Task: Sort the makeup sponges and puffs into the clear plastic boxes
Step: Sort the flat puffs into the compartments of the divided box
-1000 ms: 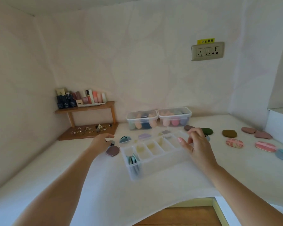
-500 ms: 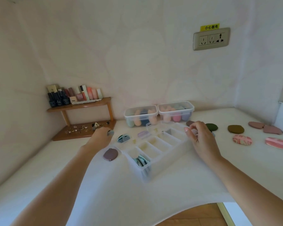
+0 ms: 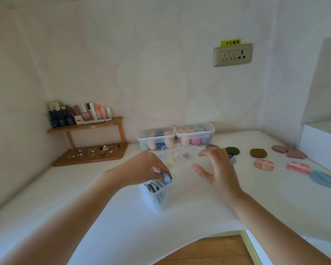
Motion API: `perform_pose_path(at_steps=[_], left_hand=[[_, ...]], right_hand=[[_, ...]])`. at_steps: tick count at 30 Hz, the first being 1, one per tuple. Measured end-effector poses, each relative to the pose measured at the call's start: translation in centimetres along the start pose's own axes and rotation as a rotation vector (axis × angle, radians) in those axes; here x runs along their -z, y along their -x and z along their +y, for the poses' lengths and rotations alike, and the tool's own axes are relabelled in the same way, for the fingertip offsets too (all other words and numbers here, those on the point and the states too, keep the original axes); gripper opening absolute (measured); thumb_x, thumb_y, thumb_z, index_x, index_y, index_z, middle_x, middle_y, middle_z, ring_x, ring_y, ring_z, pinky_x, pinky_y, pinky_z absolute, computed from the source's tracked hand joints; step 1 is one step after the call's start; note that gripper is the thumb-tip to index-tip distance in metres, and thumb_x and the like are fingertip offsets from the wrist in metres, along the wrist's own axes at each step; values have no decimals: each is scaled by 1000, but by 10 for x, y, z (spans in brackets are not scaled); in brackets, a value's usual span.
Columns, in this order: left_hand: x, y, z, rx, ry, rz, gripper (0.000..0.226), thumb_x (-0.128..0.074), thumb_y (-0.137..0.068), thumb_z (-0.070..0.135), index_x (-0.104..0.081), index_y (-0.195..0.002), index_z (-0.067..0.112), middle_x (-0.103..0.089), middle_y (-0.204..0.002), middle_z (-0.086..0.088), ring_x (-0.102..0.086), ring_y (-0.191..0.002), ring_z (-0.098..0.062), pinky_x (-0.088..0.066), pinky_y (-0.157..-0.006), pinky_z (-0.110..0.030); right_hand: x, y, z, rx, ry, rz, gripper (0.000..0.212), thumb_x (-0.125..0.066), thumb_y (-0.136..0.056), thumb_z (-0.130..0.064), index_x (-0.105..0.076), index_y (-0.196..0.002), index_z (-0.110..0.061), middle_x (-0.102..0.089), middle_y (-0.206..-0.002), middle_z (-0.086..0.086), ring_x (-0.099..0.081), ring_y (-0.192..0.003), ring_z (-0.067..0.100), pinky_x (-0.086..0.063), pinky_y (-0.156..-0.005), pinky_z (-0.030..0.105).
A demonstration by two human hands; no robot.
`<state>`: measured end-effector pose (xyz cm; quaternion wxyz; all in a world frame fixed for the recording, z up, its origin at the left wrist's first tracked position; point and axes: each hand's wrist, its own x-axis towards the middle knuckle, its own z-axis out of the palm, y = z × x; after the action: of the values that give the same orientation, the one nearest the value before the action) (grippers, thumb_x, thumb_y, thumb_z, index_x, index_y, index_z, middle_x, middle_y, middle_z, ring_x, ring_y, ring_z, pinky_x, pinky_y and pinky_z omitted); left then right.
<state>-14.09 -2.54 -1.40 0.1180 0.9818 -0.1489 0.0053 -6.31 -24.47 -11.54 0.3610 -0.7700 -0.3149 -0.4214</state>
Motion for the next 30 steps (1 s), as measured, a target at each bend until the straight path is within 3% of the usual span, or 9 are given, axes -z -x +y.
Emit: perform_pose_path(at_steps=[5,8,12,14,16,20,25,27,30], left_hand=[[5,-2,9,54,-29,-105,26,-56,-92,20,-67,-115,25,-65,-113,8,-56,-95,-6,-37,-77,-7],[2,-1,8,72,-2,-79,25,-55,-92,20,-68,-112,26,-66,-113,8,-56,-94,-6,-37,-76,-5],[-10,-4,20,56,58,-80,31,-46,-94,16,-69,-109,30,-65,-112,14,-56,-100,-5,-42,-84,-12],[-22,-5,33,33,136,-116,33,-41,-96,16,-64,-117,28,-60,-116,13,-52,-104,-6,-38,-83,-11],[-32,-7,42,-1,221,-145,29,-42,-98,30,-59,-121,32,-57,-121,15,-51,-109,-5,-35,-91,-14],[-45,-10,52,-54,114,-135,67,-37,-75,75,-55,-122,30,-59,-120,12,-53,-109,-9,-42,-95,-25],[-57,-19,55,-133,-53,26,63,-52,-72,75,-64,-105,23,-67,-91,6,-56,-84,-12,-43,-72,-22],[-60,-21,53,-139,-18,56,63,-52,-70,76,-63,-107,27,-61,-96,14,-53,-88,-9,-43,-76,-21],[-61,-21,57,-148,2,86,67,-49,-70,77,-59,-115,29,-53,-104,17,-51,-93,-5,-46,-81,-20]], right_hand=[[3,9,-14,121,45,-288,59,-42,-85,-68,-62,-104,-17,-64,-99,-7,-58,-80,5,-44,-61,10],[4,7,-15,98,54,-295,59,-41,-85,-67,-63,-97,-14,-63,-93,-7,-40,-72,-4,-31,-56,-3],[5,6,-7,-19,57,-186,59,-30,-91,-63,-59,-85,-12,-60,-82,-4,-44,-62,2,-35,-53,8],[10,6,0,-78,78,-145,56,-31,-92,-61,-55,-81,-11,-59,-78,-2,-49,-58,10,-41,-50,21],[16,7,7,-138,86,-148,47,-38,-92,-54,-53,-80,-11,-58,-77,-1,-49,-56,12,-42,-51,27],[38,13,13,-178,65,-187,25,-51,-96,-33,-59,-92,-10,-61,-91,-5,-55,-64,12,-47,-60,33],[59,24,25,-118,124,-296,27,-52,-95,-28,-58,-118,-15,-55,-124,-6,-63,-79,13,-51,-65,28],[71,27,36,-156,193,-228,27,-56,-92,-20,-59,-118,-13,-53,-126,-1,-61,-93,14,-50,-72,27],[98,33,60,-259,396,-67,26,-62,-85,-5,-61,-111,-7,-54,-121,11,-59,-103,28,-50,-82,38]])
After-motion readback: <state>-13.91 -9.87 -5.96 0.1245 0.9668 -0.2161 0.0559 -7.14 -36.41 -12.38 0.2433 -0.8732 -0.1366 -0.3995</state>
